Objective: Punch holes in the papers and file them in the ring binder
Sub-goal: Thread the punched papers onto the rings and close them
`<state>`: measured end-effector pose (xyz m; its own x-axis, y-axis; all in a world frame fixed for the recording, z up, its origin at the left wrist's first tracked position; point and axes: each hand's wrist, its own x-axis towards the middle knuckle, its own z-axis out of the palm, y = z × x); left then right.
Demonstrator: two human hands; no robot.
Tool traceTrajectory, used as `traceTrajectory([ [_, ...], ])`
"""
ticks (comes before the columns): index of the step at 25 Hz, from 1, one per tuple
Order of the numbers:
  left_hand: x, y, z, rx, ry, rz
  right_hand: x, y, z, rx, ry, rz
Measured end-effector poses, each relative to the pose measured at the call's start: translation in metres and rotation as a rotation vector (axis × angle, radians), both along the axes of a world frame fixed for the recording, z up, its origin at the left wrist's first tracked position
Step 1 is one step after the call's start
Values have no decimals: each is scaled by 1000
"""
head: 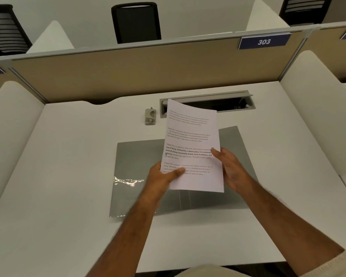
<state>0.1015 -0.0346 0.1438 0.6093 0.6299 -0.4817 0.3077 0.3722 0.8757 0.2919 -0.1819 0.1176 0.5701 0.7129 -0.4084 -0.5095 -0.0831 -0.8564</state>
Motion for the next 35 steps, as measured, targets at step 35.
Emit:
traceTrajectory([
  [35, 73, 13, -92, 102, 332, -368, 70, -51, -49, -509, -504, 185],
])
